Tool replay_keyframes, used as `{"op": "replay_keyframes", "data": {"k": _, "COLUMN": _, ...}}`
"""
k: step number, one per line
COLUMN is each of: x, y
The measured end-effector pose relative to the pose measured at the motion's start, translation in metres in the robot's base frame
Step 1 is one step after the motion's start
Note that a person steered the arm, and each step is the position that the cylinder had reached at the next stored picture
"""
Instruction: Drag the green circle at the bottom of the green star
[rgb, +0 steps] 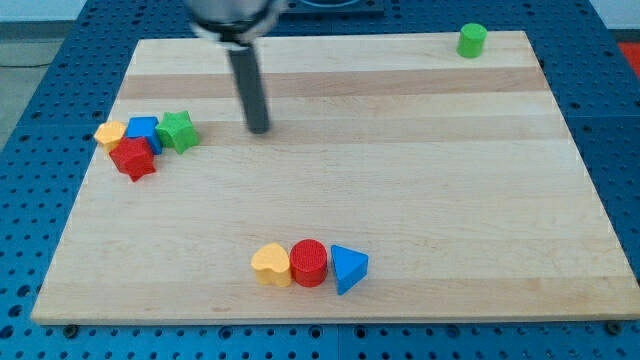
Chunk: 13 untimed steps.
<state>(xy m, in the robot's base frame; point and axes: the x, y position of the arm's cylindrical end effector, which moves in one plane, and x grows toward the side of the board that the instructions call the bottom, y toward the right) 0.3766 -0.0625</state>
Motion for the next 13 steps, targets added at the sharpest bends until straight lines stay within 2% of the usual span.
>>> {"op": "replay_keyframes", "data": {"k": 1, "x": -0.004, "y": 0.094}}
{"op": "replay_keyframes", "data": {"k": 2, "x": -0.035, "y": 0.197}}
{"op": "replay_keyframes", "data": {"k": 3, "x": -0.074, "y": 0.298}}
{"op": "replay_keyframes", "data": {"k": 4, "x": -0.133, "y": 0.356}}
{"op": "replay_keyframes", "data": {"k": 5, "x": -0.186, "y": 0.358}}
{"op": "replay_keyframes", "data": {"k": 7, "x": -0.182, "y": 0.294}}
{"op": "replay_keyframes", "data": {"k": 11, "x": -0.090, "y": 0.219}}
{"op": "replay_keyframes", "data": {"k": 13, "x": -0.086, "y": 0.166}}
